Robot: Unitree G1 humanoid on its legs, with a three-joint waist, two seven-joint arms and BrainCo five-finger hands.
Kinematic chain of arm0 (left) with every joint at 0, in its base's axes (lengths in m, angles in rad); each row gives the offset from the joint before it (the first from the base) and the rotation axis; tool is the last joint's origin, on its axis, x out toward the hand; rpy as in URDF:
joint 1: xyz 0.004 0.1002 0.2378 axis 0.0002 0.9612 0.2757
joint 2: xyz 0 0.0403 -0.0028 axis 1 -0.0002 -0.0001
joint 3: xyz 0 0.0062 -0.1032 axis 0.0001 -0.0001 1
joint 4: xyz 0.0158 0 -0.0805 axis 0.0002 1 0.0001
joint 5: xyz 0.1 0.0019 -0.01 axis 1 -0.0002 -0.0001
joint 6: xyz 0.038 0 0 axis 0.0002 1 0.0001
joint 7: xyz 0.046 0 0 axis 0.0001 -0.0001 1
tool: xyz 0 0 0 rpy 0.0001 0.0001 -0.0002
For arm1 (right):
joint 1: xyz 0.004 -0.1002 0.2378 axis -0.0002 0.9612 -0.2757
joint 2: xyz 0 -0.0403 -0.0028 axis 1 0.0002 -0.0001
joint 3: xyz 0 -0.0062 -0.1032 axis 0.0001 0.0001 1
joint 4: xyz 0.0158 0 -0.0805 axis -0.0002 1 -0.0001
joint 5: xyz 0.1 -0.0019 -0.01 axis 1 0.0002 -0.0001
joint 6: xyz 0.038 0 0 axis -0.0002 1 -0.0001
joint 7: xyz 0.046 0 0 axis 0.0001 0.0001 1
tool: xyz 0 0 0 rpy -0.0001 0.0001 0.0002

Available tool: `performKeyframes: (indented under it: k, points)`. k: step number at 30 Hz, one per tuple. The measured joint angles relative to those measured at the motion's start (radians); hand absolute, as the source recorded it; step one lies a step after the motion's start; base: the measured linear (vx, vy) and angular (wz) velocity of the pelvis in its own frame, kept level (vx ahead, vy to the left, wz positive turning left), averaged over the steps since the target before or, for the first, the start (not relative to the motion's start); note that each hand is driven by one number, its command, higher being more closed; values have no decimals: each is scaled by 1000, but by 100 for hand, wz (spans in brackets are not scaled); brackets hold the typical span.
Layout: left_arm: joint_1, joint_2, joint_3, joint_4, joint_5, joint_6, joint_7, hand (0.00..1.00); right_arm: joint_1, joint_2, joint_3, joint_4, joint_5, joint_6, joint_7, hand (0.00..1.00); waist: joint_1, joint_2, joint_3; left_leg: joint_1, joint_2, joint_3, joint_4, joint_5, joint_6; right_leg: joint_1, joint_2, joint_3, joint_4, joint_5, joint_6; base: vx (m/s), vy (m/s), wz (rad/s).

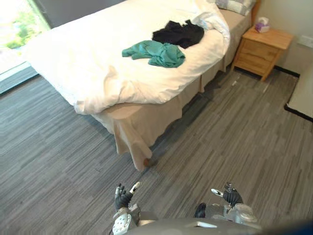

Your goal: Tidy the bed and pick cloth on bed and put in laundry

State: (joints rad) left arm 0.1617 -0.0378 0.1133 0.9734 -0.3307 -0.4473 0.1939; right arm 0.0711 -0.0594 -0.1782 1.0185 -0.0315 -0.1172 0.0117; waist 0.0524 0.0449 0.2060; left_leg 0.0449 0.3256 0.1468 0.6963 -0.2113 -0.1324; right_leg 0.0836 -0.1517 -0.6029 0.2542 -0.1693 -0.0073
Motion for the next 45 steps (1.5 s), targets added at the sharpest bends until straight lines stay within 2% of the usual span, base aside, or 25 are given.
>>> performKeyframes:
  k: [3,4,5,6,7,10,12,13,14,15,18,19,21,24,25,28,31,33,34,36,38,40,41,43,45]
  points:
    - [3,17,-42,-5,-1,-3,-3,0,0,-1,3,12,-23,12,-2,0,11,-4,-4,-45,-63,150,-182,-2,6,78,-1,-88,-91,20,20,194,-127,82]
    - [-4,25,-64,-5,-1,-3,-5,0,-1,-1,2,13,-15,12,-3,0,5,-3,-5,-59,-109,226,-308,22,29,99,-10,-136,-109,25,28,221,-3,107]
    - [-9,36,-84,4,-1,-2,-12,0,-5,0,2,18,0,11,-3,0,-6,-3,-5,-61,-147,320,-427,79,92,122,-21,-176,-114,26,37,277,7,111]
    - [-12,44,-90,11,-2,-1,-16,0,-6,1,1,24,6,11,-3,0,-7,-11,-7,-50,-161,356,-460,93,116,130,-31,-189,-111,26,50,326,113,120]
    - [-22,51,-109,29,-7,2,-24,0,-7,-1,18,31,11,13,-4,0,1,-23,-18,-29,-210,361,-530,118,137,137,-50,-202,-118,39,73,277,134,80]
    - [-30,71,-111,31,-14,4,-23,0,-18,5,43,43,15,15,-17,0,8,-47,-17,-31,-245,336,-546,118,143,135,-77,-184,-94,48,88,226,123,45]
    - [-33,86,-124,42,-11,8,-22,0,-33,4,32,61,50,26,-19,0,-4,-52,-18,-7,-262,308,-572,115,147,97,-137,-151,81,45,91,224,129,50]
    - [-36,89,-143,48,-11,9,-21,0,-34,4,17,59,51,26,-18,0,-11,-48,-15,34,-272,273,-606,109,157,24,-195,-71,295,50,69,216,57,69]
    - [-52,106,-161,54,-13,12,-21,0,-35,7,3,58,46,21,-16,0,-24,-46,-8,66,-260,233,-634,99,163,-24,-187,24,378,-37,105,255,-11,92]
    - [-58,109,-162,63,-20,14,-21,0,-33,10,-12,49,47,20,-15,0,-32,-50,-8,84,-253,198,-642,100,162,-44,-163,66,377,-75,100,204,-86,96]
    - [-84,104,-188,72,-52,15,-21,0,-30,10,-31,36,51,-2,-15,0,-62,-49,-7,103,-233,92,-642,102,155,-85,-77,170,220,-93,95,184,-111,119]
    - [-91,103,-193,71,-52,15,-22,0,-29,9,-35,35,56,-9,-15,0,-68,-49,-7,101,-232,56,-642,100,141,-95,-56,216,128,-74,108,81,-125,111]
    - [-97,115,-191,77,-63,10,-24,0,-24,18,-39,53,67,-10,-10,0,-63,-103,-7,115,-287,-9,-661,92,108,-103,-65,321,-3,61,107,120,-228,102]
    - [-49,82,-177,85,-92,1,-21,0,-29,-7,-33,64,70,-17,-4,0,-52,-30,-32,130,-242,1,-725,121,77,-87,-16,296,-71,64,93,153,-142,13]
    - [-41,76,-170,94,-93,0,-20,0,-32,-10,-28,65,72,-17,-4,0,-55,-20,-34,130,-233,-1,-731,124,72,-79,-5,286,-84,73,89,132,-101,10]
    - [-20,75,-170,108,-160,-32,-18,0,-33,-4,4,74,77,-15,-4,0,-59,-25,-35,151,-200,-20,-734,118,51,-10,37,255,-155,84,78,159,-117,21]
    - [-19,77,-165,108,-422,-91,-36,0,-34,2,31,91,62,-8,-3,0,-54,-56,-53,163,-195,-20,-731,116,45,40,48,230,-212,95,78,79,-43,19]
    - [-25,83,-110,97,-616,-107,-80,0,-36,2,37,99,53,1,5,0,-48,-60,-57,163,-204,-19,-728,116,45,52,45,230,-241,108,82,65,19,6]
    - [-24,107,-22,42,-834,-115,-108,0,-35,-3,34,99,52,15,18,0,-49,-68,-59,162,-218,-18,-724,116,45,66,40,230,-259,116,90,0,0,0]
    - [-25,132,55,-9,-952,-117,-105,0,-34,-11,32,99,47,26,27,0,-48,-69,-60,161,-226,-16,-720,116,46,69,32,230,-262,119,95,10,47,2]
    - [-31,196,232,-127,-1121,-146,-67,0,-27,-30,22,99,47,44,49,0,-48,-64,-61,146,-242,-14,-709,116,46,69,18,229,-276,130,98,-10,58,5]
    - [-48,245,352,-194,-1128,-158,4,0,-19,-39,9,99,47,51,57,0,-45,-55,-65,144,-243,-9,-708,116,46,64,14,229,-281,135,101,-2,17,2]
    - [-69,302,461,-252,-1082,-151,102,0,3,-41,-13,98,47,48,59,0,-42,-45,-69,143,-242,3,-708,117,46,64,12,229,-281,136,101,0,0,0]
    - [-91,364,545,-296,-988,-128,180,0,24,-47,-28,98,47,45,58,0,-37,-33,-80,138,-241,11,-710,117,46,63,13,229,-281,136,101,-44,6,3]
    - [-144,472,629,-332,-800,-19,243,0,70,-49,-65,96,52,27,55,0,-34,-12,-112,123,-235,33,-716,117,46,48,18,223,-281,138,99,-54,-1,6]
